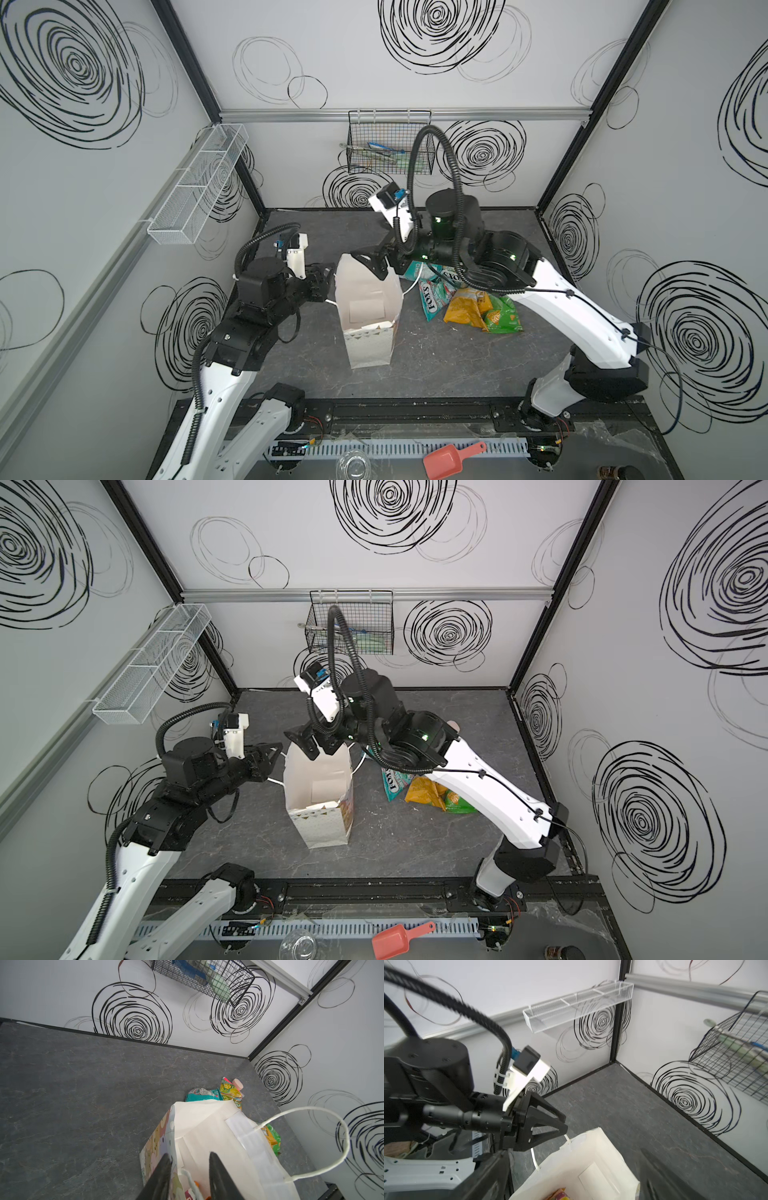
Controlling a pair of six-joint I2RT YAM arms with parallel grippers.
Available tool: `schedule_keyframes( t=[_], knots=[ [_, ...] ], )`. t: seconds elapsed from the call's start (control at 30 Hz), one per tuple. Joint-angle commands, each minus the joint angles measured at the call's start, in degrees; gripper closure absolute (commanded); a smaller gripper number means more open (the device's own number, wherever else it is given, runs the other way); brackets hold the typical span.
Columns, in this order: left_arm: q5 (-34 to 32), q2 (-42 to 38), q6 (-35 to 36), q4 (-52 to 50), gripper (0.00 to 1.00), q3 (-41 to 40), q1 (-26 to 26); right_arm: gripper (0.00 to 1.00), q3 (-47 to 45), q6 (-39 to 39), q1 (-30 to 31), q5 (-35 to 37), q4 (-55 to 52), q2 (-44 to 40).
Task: Take the snacks out of the paper bag
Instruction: Pick up the snack from the paper bag.
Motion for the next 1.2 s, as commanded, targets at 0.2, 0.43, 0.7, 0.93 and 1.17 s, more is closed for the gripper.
schedule_keyframes(
  t=[0.2,0.43,0.7,0.93,1.17],
  knots=[
    [-0.5,-1.5,0.6,2.2,0.91,-2.9,0.9,0.05,2.0,-0.9,3.0,7.4,-8.2,9.0],
    [-2.7,-2.8,2.0,1.1,1.00,-3.4,1.0,0.14,-4.3,0.1,2.7,9.8,-5.7,12.4],
    [-2.2,-2.9,2.7,1.0,1.00,-3.7,1.1,0.20,-15.2,-1.9,1.5,9.6,-1.2,11.5],
    [-2.2,-2.7,2.9,1.3,1.00,-3.4,1.2,0.24,-19.5,-2.0,1.5,8.0,-0.3,12.9],
    [-1.1,-2.7,2.9,1.7,1.00,-3.4,1.3,0.22,-15.9,2.2,1.6,6.9,-5.9,20.1]
  ],
)
